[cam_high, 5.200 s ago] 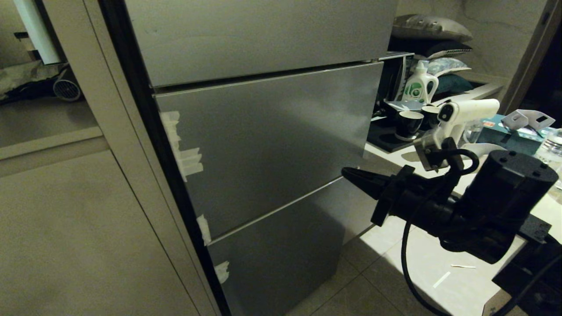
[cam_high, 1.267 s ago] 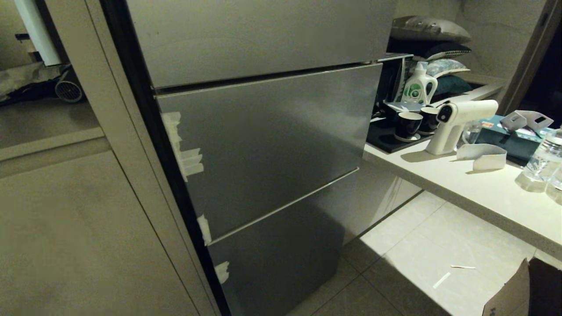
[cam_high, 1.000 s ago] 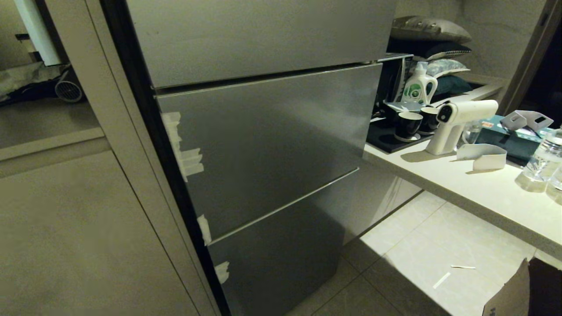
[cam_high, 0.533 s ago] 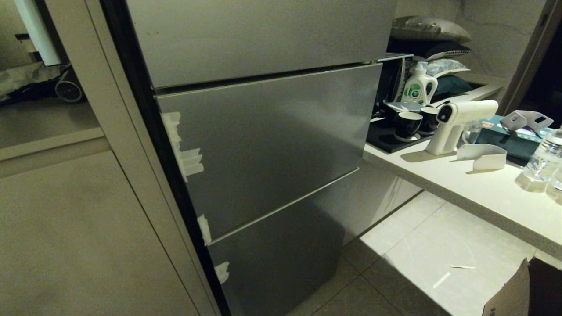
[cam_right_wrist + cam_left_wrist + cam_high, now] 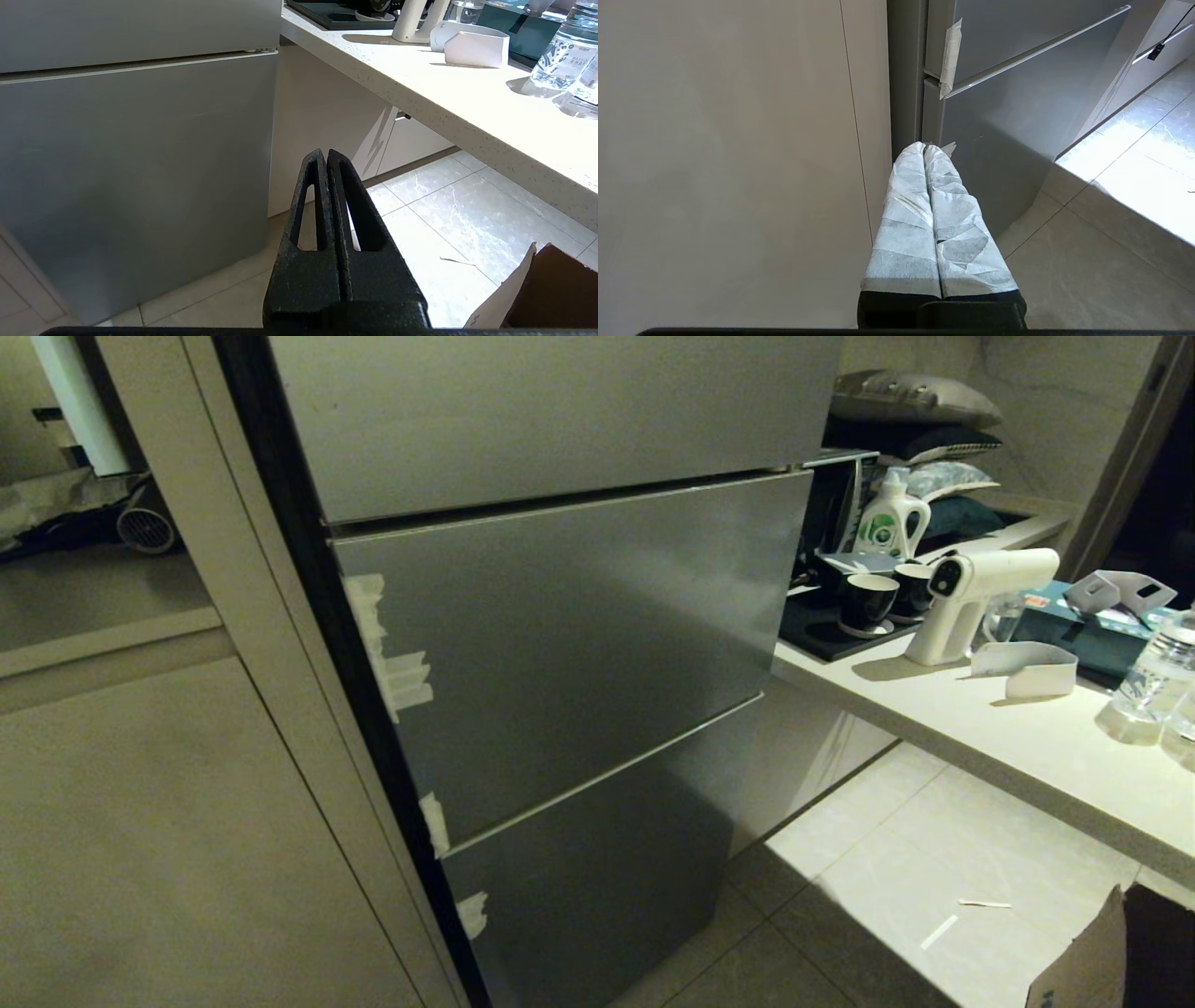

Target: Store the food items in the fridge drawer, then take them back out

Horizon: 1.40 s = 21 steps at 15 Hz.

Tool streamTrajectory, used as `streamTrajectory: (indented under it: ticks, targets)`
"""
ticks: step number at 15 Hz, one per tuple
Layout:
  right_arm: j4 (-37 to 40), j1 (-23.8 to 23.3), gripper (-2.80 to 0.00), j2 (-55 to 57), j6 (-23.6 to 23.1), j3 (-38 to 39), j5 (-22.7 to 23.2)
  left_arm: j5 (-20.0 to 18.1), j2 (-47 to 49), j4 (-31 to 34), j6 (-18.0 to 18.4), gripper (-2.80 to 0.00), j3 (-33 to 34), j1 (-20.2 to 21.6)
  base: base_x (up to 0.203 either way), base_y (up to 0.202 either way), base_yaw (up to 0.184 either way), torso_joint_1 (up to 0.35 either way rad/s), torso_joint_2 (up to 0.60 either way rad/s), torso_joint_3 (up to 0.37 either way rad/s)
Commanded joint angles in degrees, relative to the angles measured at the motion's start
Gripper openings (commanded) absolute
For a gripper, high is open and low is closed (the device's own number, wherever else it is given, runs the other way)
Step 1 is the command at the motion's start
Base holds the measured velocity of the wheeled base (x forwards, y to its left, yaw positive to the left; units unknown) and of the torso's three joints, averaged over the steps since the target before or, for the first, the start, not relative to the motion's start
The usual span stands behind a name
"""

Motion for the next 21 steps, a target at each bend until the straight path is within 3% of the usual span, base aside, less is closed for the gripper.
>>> streamTrajectory:
  ticks: [1,5,7,11,14,18,21]
  targets:
    - [-0.05,-0.01,-2.80,-0.06,-0.05,1.76,0.04,0.01,0.09,0.14,0.00,-2.80,-0.10,0.07,0.000,0.000,0.000,0.000,0.00,0.000]
    - [-0.05,-0.02,-2.80,-0.06,-0.05,1.76,0.05,-0.37,0.11,0.06,0.64,-2.80,-0.89,-0.02,0.000,0.000,0.000,0.000,0.00,0.000]
    - [-0.05,-0.04,-2.80,-0.06,-0.05,1.76,-0.02,-1.15,1.90,0.82,0.32,-2.80,-6.25,0.00,0.000,0.000,0.000,0.000,0.00,0.000]
    - [-0.05,-0.04,-2.80,-0.06,-0.28,1.76,0.07,-2.43,15.70,0.79,-3.97,-2.80,-12.32,-1.31,0.000,0.000,0.000,0.000,0.00,0.000]
    - [-0.06,-0.03,-2.80,-0.06,-0.13,1.76,-0.02,-3.85,30.79,-0.69,-8.70,-2.80,-16.00,-6.19,0.000,0.000,0.000,0.000,0.00,0.000]
    - [-0.05,-0.04,-2.80,-0.06,-0.02,1.76,-0.02,-5.67,54.42,-13.62,-13.10,-2.80,-19.53,-9.02,0.000,0.000,0.000,0.000,0.00,0.000]
    - [-0.05,0.04,-2.80,-0.06,0.03,1.76,-0.02,-6.02,64.75,-25.33,-15.79,-2.80,-22.63,-6.50,0.000,0.000,0.000,0.000,0.00,0.000]
